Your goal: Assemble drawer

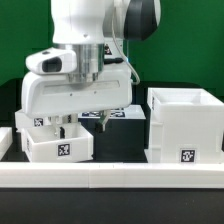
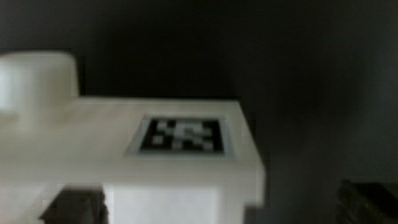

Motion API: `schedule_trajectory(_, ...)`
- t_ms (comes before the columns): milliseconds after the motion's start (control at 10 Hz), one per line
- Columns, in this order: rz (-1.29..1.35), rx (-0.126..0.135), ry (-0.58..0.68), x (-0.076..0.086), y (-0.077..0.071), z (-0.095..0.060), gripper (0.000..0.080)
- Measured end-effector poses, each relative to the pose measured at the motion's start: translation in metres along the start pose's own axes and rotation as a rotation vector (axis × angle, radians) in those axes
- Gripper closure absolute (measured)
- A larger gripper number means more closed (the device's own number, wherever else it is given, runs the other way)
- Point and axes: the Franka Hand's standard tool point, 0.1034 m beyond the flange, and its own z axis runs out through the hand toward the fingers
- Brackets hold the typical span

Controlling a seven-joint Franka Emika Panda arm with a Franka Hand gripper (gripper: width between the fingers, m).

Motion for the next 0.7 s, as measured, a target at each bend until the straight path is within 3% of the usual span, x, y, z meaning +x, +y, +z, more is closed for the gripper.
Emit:
schedule_trajectory(400,0.000,-0.008,0.002,-0.0032,0.0000,0.0085,0.0150)
schedule_trajectory(600,0.001,-0.008,0.002,-0.0029,-0.0003,0.0084,0.0412)
schedule_trajectory(700,0.001,-0.008,0.002,-0.0029,-0.0004,0.0086,0.0412)
